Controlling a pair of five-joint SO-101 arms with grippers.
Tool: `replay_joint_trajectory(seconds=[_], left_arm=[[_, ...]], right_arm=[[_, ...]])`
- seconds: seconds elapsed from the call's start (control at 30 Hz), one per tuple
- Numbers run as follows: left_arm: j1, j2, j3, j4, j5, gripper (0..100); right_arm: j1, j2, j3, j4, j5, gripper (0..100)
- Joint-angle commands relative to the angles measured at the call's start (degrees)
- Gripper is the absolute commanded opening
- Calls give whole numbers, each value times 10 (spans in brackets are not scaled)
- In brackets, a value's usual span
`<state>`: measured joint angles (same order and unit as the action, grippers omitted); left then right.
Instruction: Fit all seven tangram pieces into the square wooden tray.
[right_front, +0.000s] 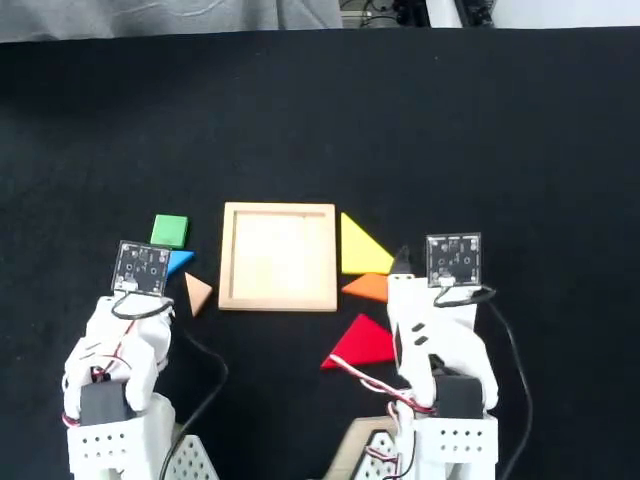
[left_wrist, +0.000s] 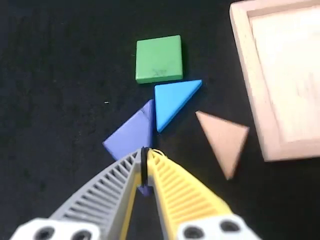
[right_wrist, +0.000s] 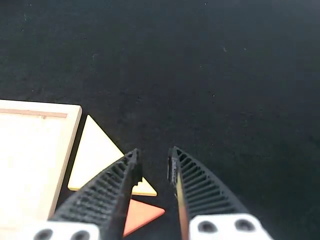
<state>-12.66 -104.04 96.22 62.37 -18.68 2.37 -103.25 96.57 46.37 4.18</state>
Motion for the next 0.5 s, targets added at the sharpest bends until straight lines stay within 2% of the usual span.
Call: replay_joint_trajectory(seconds=[0.0,0.07,0.17,0.23,0.3,0.47], left_arm=[[-128,-3,-120,-4,-117,34],[-141,-3,-154,2,-182,52],[-148,-3,-163,21,-321,141],[-172,-3,-163,29,-381,146],[-186,-3,-167,28,-403,125],[-184,-3,-148,34,-401,120]], right_arm=[[4,-50,0,4,7,100],[4,-50,0,4,23,100],[3,-50,0,11,43,100],[3,-50,0,11,46,100],[3,-50,0,11,46,100],[2,-50,0,11,46,100]])
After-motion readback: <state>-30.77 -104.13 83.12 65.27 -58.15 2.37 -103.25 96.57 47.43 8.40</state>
